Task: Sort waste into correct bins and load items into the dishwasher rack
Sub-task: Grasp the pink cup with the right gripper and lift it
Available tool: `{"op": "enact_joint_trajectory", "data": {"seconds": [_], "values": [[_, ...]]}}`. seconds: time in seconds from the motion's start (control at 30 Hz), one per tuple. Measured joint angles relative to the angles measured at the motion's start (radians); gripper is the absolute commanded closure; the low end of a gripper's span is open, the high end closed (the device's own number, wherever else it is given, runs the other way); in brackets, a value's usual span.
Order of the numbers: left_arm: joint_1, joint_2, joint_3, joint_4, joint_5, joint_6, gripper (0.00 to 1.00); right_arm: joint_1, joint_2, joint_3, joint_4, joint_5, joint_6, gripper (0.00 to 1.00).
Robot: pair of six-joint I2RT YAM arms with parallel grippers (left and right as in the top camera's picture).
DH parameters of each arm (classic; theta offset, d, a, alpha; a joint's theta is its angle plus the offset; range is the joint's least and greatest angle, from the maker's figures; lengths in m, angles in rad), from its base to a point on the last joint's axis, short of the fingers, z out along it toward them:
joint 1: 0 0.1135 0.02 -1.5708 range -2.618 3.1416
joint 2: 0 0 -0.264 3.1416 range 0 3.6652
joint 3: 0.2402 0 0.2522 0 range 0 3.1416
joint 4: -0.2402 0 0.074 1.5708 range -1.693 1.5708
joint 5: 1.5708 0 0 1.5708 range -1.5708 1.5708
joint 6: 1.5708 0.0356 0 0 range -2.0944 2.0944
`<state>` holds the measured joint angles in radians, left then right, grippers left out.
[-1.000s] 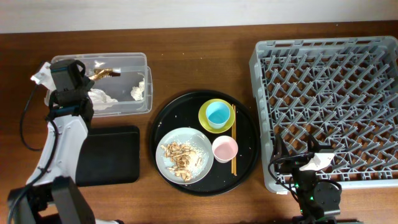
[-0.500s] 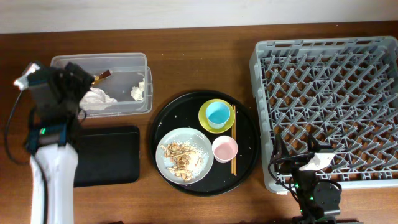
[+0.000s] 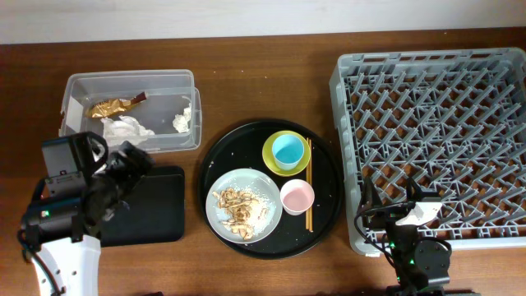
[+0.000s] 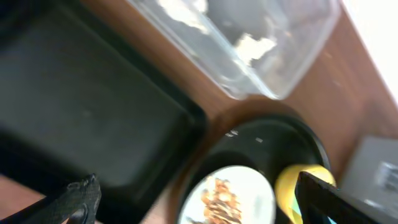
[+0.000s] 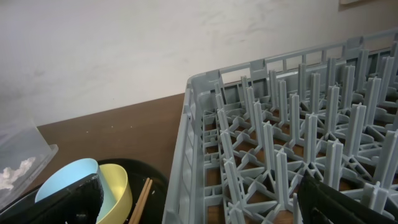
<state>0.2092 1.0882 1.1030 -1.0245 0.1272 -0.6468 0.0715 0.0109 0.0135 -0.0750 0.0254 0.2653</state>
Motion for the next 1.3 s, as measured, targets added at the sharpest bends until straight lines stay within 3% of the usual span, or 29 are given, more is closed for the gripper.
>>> {"op": "enact_joint_trajectory", "data": {"seconds": [0.17,0.57,0.63,0.83,1.0,1.17,1.3], "values": [[0.000,0.000,0.000,-0.017,-0.084,0.000,0.01,0.000,0.000,0.000,0.000,0.000,0.000,0.02],[0.000,0.000,0.000,-0.017,-0.095,0.000,0.01,0.000,0.000,0.000,0.000,0.000,0.000,0.02],[0.000,0.000,0.000,-0.017,-0.095,0.000,0.01,0.000,0.000,0.000,0.001,-0.051,0.051,0.02],[0.000,0.000,0.000,-0.018,-0.095,0.000,0.01,-0.001,0.000,0.000,0.043,-0.438,0.438,0.02],[0.000,0.000,0.000,-0.019,-0.095,0.000,0.01,-0.001,-0.001,0.000,0.220,-0.601,0.552,0.02],[0.000,0.000,0.000,-0.019,-0.095,0.000,0.01,-0.001,0.027,0.156,0.176,-0.598,0.523,0.02],[0.000,0.000,0.000,-0.018,-0.095,0.000,0.01,-0.001,0.270,0.416,-0.087,-0.569,0.343,0.02]]}}
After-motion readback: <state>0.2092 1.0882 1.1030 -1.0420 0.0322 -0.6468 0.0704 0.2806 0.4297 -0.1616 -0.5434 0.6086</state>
